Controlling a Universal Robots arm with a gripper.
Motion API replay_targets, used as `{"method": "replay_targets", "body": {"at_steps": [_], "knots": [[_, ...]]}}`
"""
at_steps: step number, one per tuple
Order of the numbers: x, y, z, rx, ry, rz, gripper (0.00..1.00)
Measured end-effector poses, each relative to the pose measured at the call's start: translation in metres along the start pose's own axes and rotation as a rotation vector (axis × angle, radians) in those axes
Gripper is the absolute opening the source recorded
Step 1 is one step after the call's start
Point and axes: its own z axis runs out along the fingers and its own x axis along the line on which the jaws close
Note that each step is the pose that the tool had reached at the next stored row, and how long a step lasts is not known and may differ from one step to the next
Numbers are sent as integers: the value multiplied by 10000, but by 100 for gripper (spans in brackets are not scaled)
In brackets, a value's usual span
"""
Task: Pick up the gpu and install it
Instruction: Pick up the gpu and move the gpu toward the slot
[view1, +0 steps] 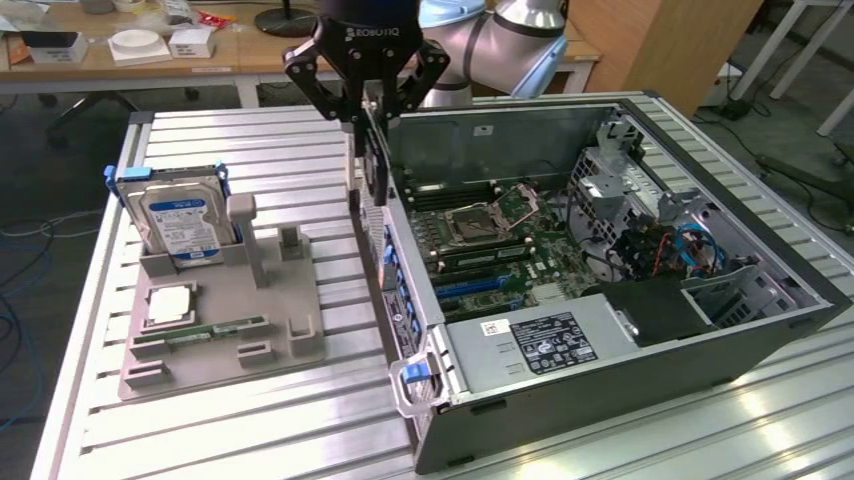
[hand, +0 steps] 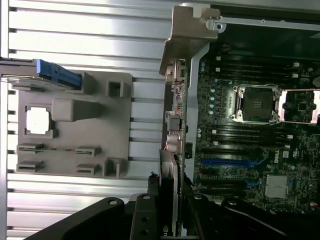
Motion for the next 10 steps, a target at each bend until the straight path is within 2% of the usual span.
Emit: {"method": "replay_targets", "body": {"at_steps": [10], "knots": [[-149, -6, 4, 0, 0, 0, 27]]}}
